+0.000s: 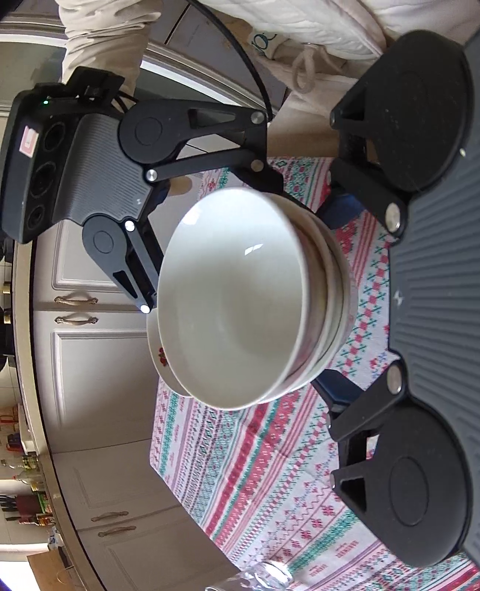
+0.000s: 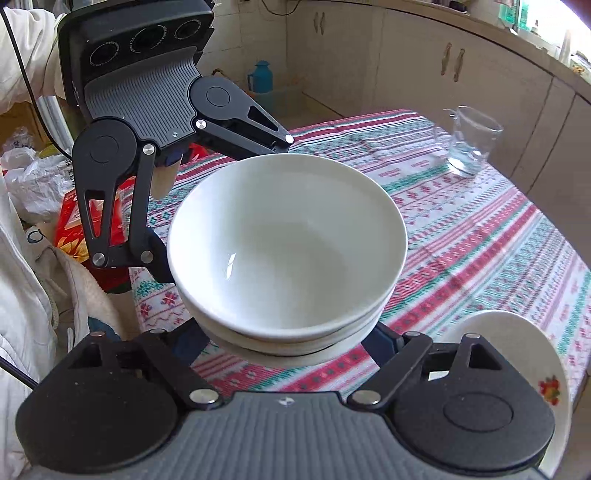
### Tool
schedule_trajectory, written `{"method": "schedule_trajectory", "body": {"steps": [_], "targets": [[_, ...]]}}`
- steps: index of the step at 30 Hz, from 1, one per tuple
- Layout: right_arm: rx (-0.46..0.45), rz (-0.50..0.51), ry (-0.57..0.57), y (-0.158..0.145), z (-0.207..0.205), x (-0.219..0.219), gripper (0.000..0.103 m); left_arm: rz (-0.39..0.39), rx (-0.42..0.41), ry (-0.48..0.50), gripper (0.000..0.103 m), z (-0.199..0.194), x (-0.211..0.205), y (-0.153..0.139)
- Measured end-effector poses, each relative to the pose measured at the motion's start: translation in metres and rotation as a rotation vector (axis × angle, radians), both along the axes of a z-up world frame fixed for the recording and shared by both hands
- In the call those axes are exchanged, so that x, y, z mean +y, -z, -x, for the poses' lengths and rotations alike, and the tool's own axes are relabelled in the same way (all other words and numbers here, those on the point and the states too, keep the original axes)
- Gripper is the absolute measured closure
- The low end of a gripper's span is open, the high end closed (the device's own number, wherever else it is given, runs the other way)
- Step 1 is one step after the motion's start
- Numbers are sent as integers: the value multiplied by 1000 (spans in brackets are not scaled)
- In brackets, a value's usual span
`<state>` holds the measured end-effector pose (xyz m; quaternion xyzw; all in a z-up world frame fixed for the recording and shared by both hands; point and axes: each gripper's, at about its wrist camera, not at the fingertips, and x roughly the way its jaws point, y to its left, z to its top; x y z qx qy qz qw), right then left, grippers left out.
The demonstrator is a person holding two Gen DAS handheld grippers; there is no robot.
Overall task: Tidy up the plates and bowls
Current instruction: 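Lift and carry the nested bowls with the left gripper over the plate stack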
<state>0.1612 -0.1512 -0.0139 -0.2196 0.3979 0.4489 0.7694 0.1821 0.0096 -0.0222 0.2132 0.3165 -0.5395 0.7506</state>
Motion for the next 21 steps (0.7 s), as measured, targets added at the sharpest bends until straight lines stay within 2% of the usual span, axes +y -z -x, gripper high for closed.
{"method": "schedule_trajectory", "body": {"steps": [8,15,21], "targets": [[-58,33,64,-17,-12,-46,12,14,-43,56,21,-25,-51,-10],[-90,56,123,-19,-27,-85,12,15,-69,107,21,-50,-94,-9],[-83,64,169,-10,-40,-112,12,6,-65,136,21,-66,-123,2]]}}
